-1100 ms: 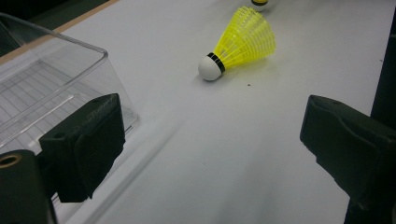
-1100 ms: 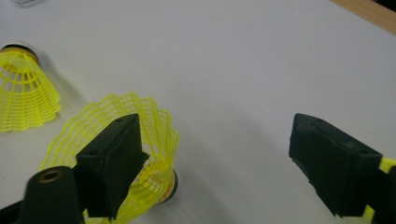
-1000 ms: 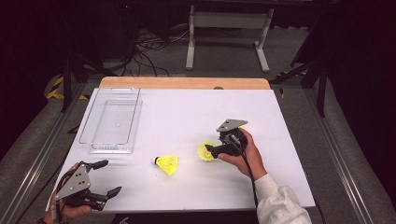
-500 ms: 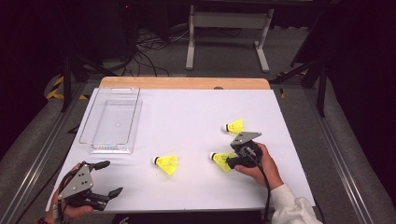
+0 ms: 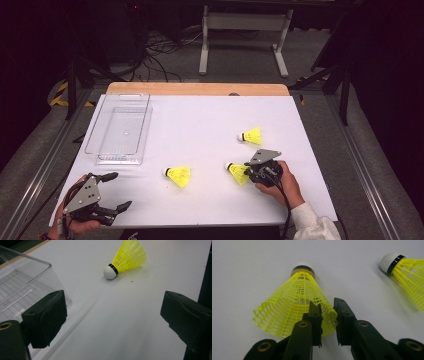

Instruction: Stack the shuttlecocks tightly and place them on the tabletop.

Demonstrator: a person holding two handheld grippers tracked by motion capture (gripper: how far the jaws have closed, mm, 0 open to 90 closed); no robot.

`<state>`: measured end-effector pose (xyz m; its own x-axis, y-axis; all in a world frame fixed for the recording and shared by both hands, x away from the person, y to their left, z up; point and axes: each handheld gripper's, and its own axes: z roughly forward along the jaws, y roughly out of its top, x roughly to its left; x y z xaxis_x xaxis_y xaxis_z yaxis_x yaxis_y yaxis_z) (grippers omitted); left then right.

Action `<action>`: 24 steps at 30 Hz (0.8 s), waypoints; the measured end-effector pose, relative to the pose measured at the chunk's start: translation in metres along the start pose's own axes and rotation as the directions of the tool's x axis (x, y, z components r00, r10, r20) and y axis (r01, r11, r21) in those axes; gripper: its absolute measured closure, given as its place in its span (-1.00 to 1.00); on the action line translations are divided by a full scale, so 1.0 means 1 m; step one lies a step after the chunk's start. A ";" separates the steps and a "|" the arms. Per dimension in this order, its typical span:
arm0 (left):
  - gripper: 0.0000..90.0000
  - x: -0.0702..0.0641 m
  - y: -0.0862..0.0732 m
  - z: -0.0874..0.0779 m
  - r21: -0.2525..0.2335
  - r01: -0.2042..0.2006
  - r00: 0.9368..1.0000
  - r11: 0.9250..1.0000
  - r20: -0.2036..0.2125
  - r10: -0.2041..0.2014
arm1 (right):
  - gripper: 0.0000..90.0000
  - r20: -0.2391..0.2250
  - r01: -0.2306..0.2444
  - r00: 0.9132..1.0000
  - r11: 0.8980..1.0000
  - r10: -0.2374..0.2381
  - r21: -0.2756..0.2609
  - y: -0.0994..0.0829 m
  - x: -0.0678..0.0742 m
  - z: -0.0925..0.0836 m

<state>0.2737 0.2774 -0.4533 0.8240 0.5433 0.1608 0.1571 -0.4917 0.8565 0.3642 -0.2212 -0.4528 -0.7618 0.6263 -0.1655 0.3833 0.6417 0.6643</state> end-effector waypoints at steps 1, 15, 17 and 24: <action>-0.83 0.000 0.000 0.000 0.000 0.002 1.000 1.000 -0.001 -0.002 | 0.84 0.000 -0.003 1.000 1.000 0.003 -0.004 0.000 0.000 0.000; -0.83 0.001 0.001 0.000 -0.004 -0.003 1.000 1.000 -0.001 0.003 | 0.99 0.038 0.045 0.998 0.998 -0.043 -0.037 -0.001 0.004 -0.006; -0.83 0.001 0.001 0.001 -0.005 0.000 1.000 1.000 0.000 0.000 | 1.00 0.043 0.052 0.998 0.998 -0.050 -0.044 -0.001 0.006 -0.007; -0.83 0.002 0.001 0.001 -0.007 0.007 1.000 1.000 -0.006 -0.007 | 1.00 0.054 0.083 0.995 0.993 -0.078 -0.089 0.001 0.011 -0.010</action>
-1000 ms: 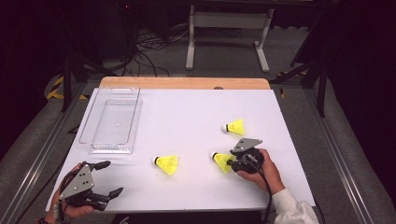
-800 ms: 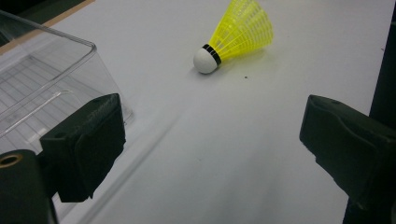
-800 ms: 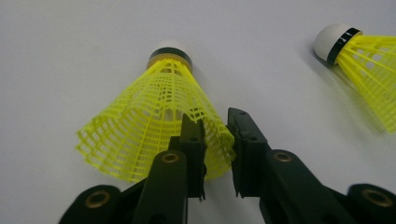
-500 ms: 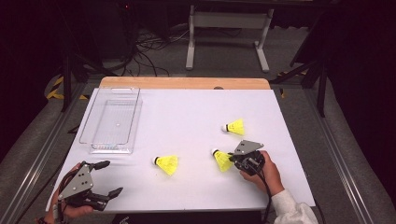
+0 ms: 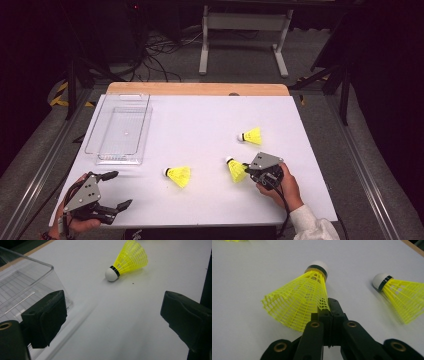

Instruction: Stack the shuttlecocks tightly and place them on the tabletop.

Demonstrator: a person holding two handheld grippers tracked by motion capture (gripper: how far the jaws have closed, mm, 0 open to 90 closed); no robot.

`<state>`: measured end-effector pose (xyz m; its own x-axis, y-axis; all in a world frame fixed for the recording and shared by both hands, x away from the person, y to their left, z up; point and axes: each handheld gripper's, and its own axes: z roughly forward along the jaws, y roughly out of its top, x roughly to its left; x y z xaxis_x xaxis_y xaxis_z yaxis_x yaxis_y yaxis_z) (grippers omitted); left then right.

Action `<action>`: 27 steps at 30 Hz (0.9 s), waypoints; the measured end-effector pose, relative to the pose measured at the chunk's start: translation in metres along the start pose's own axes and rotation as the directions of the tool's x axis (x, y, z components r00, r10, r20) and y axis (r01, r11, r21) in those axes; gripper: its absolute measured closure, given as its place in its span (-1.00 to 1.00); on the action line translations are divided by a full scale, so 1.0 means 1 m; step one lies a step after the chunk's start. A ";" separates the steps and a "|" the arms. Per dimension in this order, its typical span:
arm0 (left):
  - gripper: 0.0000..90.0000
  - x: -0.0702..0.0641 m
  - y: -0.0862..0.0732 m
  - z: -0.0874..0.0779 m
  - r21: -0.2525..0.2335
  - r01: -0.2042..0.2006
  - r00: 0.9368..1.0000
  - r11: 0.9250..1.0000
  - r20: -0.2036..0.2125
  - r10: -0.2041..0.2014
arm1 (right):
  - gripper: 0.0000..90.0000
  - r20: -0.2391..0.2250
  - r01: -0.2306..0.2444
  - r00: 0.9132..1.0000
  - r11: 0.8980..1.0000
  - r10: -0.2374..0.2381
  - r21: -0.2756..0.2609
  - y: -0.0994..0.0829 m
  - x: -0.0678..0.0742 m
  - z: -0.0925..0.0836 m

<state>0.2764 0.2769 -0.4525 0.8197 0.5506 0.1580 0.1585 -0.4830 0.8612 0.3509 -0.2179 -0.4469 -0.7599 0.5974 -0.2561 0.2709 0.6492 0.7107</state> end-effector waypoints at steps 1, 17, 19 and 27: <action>-0.83 0.000 0.000 0.000 0.000 0.000 1.000 1.000 -0.001 0.000 | 1.00 0.000 0.000 1.000 1.000 0.000 -0.004 0.000 0.000 0.000; -0.83 0.000 0.000 -0.002 -0.004 -0.003 1.000 1.000 0.000 0.003 | 1.00 0.012 0.037 0.999 0.996 -0.036 -0.081 0.009 0.011 -0.009; -0.83 0.000 0.000 -0.002 -0.005 -0.009 1.000 1.000 -0.001 0.009 | 1.00 0.005 0.034 0.999 0.995 -0.034 -0.092 0.010 0.012 -0.010; -0.83 -0.001 0.000 -0.002 -0.003 -0.010 1.000 1.000 -0.003 0.010 | 1.00 -0.058 0.057 0.996 0.990 -0.065 -0.130 0.018 0.024 -0.012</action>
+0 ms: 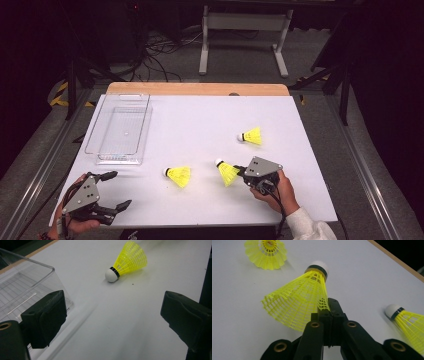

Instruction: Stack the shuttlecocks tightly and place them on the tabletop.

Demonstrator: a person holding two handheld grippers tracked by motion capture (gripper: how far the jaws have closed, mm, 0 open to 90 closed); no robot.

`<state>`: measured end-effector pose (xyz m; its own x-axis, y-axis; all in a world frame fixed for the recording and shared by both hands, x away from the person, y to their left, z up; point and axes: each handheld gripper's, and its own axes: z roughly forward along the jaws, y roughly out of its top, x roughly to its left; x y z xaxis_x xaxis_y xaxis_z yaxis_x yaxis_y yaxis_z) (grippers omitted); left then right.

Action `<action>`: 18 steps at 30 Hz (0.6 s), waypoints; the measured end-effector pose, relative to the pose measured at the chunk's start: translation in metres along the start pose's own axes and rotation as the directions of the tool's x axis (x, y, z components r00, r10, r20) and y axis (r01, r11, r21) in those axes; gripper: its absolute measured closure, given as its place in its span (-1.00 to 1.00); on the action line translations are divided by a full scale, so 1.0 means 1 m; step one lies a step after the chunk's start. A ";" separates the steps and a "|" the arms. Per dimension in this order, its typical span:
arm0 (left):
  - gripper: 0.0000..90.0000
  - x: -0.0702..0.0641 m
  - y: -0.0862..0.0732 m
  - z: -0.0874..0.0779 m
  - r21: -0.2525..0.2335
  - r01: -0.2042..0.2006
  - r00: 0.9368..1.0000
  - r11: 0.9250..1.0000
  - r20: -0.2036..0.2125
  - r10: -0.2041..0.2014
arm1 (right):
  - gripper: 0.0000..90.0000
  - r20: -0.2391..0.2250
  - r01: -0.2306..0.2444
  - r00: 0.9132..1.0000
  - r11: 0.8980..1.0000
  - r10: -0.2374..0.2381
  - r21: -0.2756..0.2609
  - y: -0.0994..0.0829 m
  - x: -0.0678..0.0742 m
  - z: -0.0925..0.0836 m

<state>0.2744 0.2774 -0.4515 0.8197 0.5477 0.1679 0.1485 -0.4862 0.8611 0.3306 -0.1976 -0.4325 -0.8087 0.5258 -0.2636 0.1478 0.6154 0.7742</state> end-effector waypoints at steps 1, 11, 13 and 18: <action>-0.83 0.000 0.000 0.000 0.001 -0.002 1.000 1.000 0.001 0.002 | 1.00 -0.008 0.005 1.000 1.000 -0.005 -0.003 0.001 0.002 0.001; -0.83 -0.001 0.000 0.000 0.003 0.000 1.000 1.000 0.004 0.000 | 1.00 -0.073 0.037 0.997 0.999 -0.039 -0.025 0.010 0.017 0.006; -0.83 -0.001 0.000 0.000 0.003 0.000 1.000 1.000 0.003 0.000 | 1.00 -0.084 0.048 0.995 0.998 -0.051 -0.028 0.012 0.020 0.008; -0.83 -0.001 0.000 -0.001 0.005 -0.002 1.000 1.000 0.003 0.002 | 1.00 -0.111 0.071 0.991 0.997 -0.074 -0.027 0.016 0.027 0.015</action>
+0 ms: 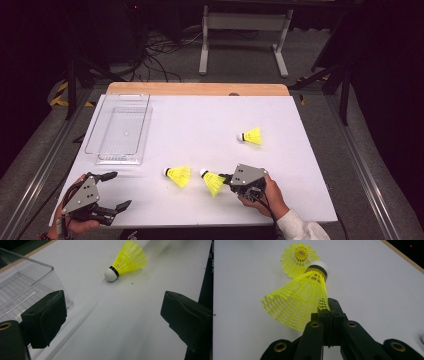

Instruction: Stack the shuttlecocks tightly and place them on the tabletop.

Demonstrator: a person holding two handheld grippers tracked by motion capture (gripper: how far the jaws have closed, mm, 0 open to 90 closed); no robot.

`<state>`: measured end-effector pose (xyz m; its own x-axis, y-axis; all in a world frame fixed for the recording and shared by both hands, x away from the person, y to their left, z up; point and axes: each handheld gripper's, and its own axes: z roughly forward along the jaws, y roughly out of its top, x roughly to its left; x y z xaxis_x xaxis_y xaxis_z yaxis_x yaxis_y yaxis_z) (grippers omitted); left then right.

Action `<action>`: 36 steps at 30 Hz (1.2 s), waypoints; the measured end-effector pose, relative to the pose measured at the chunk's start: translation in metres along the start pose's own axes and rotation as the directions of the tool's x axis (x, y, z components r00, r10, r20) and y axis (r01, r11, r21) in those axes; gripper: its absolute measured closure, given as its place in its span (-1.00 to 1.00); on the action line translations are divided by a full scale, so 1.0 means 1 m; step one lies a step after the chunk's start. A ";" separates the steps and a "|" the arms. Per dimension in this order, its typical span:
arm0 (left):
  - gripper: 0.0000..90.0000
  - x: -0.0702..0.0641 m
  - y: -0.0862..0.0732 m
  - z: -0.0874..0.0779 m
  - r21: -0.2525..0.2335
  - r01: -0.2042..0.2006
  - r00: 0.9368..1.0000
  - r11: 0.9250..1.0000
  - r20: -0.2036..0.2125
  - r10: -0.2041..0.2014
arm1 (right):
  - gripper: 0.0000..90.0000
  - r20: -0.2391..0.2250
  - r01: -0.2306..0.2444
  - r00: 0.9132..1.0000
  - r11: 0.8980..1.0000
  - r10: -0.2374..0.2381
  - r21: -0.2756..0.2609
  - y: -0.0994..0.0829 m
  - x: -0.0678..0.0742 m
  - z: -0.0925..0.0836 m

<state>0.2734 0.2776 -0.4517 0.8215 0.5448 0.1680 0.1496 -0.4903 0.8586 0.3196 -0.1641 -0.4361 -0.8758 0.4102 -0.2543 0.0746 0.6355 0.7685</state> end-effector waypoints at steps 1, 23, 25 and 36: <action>-0.83 0.000 0.000 0.000 0.000 0.000 1.000 1.000 0.000 0.000 | 1.00 0.000 0.000 1.000 1.000 0.000 0.000 0.000 0.000 0.000; -0.83 0.000 0.000 0.000 0.000 -0.004 1.000 1.000 0.008 0.004 | 1.00 -0.064 0.090 0.994 0.995 -0.087 0.037 0.020 0.006 0.043; -0.83 0.000 -0.001 -0.001 0.000 -0.003 1.000 1.000 0.005 0.003 | 1.00 -0.069 0.092 0.994 0.995 -0.089 0.040 0.021 0.006 0.046; -0.83 -0.001 -0.001 0.000 0.000 -0.002 1.000 1.000 0.011 0.002 | 1.00 -0.078 0.108 0.992 0.992 -0.103 0.060 0.028 0.004 0.064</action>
<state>0.2729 0.2775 -0.4524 0.8278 0.5364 0.1641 0.1483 -0.4915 0.8582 0.3489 -0.1025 -0.4536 -0.9133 0.2902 -0.2858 0.0081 0.7144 0.6997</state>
